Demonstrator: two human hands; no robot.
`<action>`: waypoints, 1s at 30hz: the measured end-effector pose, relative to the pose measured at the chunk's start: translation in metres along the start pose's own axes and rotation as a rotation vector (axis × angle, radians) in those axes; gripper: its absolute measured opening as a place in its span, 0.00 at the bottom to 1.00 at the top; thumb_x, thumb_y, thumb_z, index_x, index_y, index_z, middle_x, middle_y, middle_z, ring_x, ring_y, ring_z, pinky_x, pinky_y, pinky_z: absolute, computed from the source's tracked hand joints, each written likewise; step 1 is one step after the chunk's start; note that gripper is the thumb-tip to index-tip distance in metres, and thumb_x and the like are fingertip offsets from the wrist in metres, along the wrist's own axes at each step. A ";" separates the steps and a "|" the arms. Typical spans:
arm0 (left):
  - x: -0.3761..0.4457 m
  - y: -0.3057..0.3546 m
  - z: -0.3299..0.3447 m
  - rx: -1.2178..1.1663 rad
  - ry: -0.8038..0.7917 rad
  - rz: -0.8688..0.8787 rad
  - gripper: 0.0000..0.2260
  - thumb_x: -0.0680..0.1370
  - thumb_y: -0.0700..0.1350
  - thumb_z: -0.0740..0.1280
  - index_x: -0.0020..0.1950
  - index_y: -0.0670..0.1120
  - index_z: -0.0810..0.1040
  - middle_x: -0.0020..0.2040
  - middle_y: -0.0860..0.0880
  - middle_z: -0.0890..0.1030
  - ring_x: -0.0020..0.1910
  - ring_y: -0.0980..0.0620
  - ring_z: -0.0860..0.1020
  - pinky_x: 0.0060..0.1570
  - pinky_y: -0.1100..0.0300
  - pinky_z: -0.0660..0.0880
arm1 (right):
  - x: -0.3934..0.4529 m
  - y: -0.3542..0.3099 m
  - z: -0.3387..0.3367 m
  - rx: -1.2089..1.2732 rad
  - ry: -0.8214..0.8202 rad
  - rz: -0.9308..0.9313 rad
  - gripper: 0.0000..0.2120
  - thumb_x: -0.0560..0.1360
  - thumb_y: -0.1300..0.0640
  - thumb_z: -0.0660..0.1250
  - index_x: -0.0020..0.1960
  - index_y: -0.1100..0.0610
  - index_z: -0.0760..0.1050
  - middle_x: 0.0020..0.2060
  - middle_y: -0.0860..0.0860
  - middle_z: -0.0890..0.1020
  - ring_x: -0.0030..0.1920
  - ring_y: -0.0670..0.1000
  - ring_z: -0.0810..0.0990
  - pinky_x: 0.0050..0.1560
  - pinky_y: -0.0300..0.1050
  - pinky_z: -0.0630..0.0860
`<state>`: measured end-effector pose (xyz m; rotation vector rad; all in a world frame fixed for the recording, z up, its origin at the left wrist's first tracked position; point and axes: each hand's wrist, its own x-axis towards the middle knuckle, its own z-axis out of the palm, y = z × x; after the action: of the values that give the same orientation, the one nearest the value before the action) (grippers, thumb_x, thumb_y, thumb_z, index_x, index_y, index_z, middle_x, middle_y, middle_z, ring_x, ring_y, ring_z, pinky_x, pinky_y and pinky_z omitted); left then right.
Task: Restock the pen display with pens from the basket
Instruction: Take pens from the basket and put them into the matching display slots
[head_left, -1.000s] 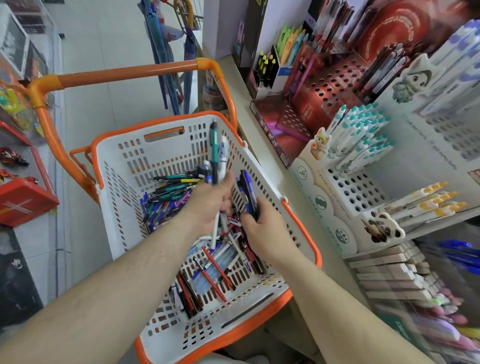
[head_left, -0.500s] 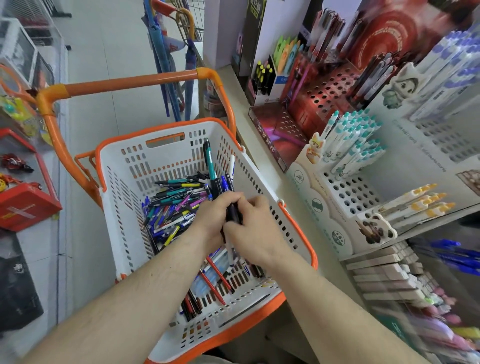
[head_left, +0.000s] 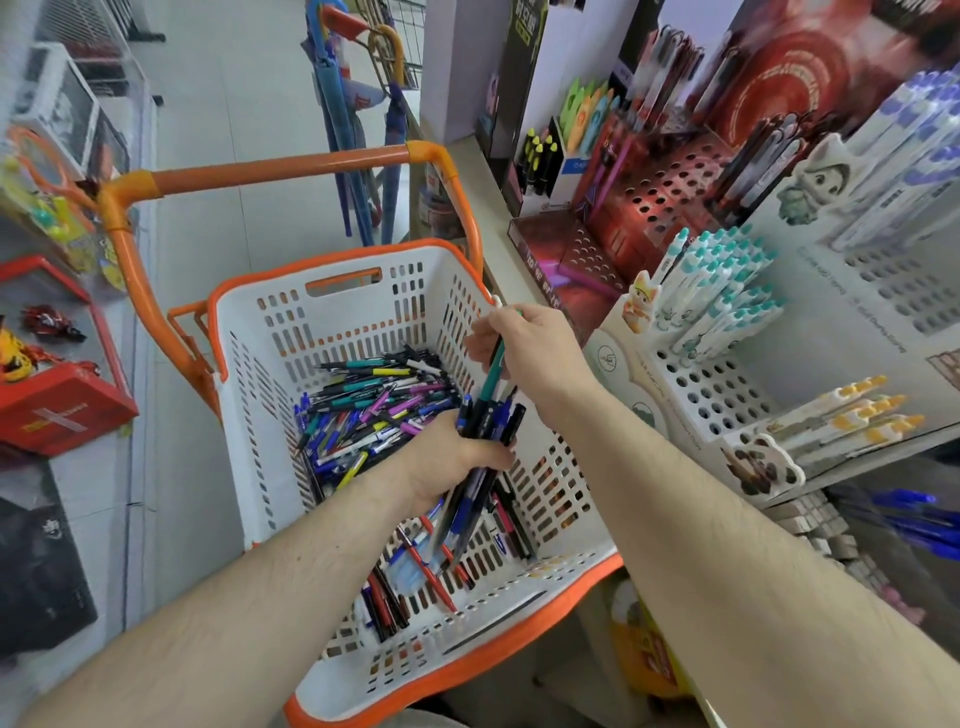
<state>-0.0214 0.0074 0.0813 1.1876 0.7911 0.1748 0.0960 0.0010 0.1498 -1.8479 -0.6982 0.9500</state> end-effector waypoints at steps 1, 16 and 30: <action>-0.001 0.001 -0.001 0.002 0.001 0.005 0.15 0.61 0.40 0.71 0.46 0.36 0.79 0.42 0.39 0.80 0.41 0.45 0.79 0.43 0.58 0.74 | -0.002 0.002 0.000 -0.053 -0.038 -0.003 0.10 0.77 0.60 0.62 0.45 0.59 0.81 0.46 0.55 0.85 0.47 0.52 0.83 0.44 0.46 0.76; 0.015 0.014 -0.016 -0.613 0.268 -0.025 0.08 0.75 0.38 0.63 0.36 0.45 0.73 0.28 0.50 0.71 0.24 0.54 0.70 0.25 0.63 0.68 | -0.010 0.027 -0.007 -0.024 0.057 0.119 0.18 0.84 0.49 0.54 0.65 0.58 0.75 0.58 0.51 0.80 0.56 0.51 0.78 0.54 0.45 0.71; 0.033 0.033 -0.050 -0.987 0.567 0.087 0.09 0.77 0.44 0.62 0.37 0.46 0.71 0.29 0.52 0.74 0.27 0.55 0.74 0.31 0.63 0.75 | -0.066 0.081 -0.022 -0.086 -0.339 0.441 0.17 0.84 0.44 0.55 0.48 0.55 0.74 0.25 0.46 0.64 0.26 0.48 0.59 0.30 0.43 0.60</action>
<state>-0.0200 0.0755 0.0874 0.2148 0.9637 0.8910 0.0839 -0.0950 0.1034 -1.9790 -0.5419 1.5672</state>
